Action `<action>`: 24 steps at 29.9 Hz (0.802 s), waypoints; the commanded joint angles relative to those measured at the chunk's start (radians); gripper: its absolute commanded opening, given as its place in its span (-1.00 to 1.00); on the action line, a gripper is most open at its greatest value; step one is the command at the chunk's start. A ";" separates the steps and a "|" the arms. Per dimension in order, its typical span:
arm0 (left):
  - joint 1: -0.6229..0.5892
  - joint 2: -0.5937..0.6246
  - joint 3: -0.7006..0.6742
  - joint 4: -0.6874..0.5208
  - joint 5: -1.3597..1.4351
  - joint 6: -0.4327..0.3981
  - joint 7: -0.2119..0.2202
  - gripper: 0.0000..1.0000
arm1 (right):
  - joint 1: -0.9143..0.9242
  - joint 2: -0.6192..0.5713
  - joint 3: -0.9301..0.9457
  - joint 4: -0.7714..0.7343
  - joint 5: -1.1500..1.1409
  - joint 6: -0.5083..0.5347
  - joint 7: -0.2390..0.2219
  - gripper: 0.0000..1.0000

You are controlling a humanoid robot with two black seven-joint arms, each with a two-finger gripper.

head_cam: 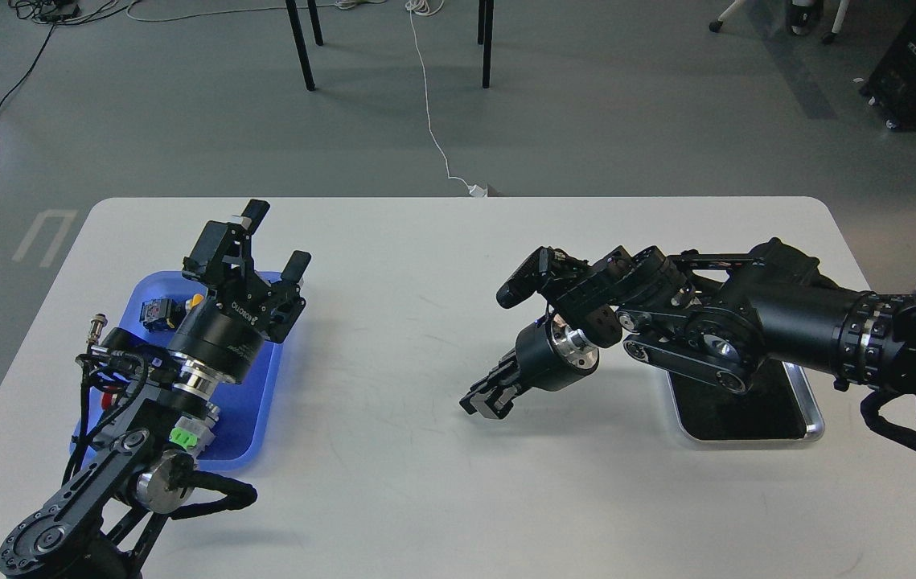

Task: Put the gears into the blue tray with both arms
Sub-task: 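Carry the second gear to the table center and release it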

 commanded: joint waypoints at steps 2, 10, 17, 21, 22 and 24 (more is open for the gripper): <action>0.000 0.007 -0.001 0.000 0.000 0.000 0.000 0.96 | -0.002 0.030 -0.027 -0.019 0.000 0.000 0.000 -0.63; 0.000 0.007 0.000 0.000 -0.002 0.000 0.000 0.96 | -0.001 0.026 -0.033 -0.019 0.000 0.000 0.000 -0.55; 0.000 0.006 0.000 0.000 0.000 -0.001 0.000 0.96 | -0.001 0.026 -0.032 -0.028 0.000 0.000 0.000 -0.21; 0.000 0.007 0.000 0.000 -0.002 -0.002 0.000 0.96 | 0.002 0.024 -0.032 -0.030 0.000 0.000 0.000 0.08; 0.000 0.007 0.000 0.000 0.000 -0.002 0.000 0.96 | 0.004 0.023 -0.032 -0.030 0.002 0.000 0.000 0.13; 0.000 0.007 0.000 0.000 -0.002 0.000 0.000 0.96 | 0.013 0.007 -0.027 -0.030 0.008 0.000 0.000 0.26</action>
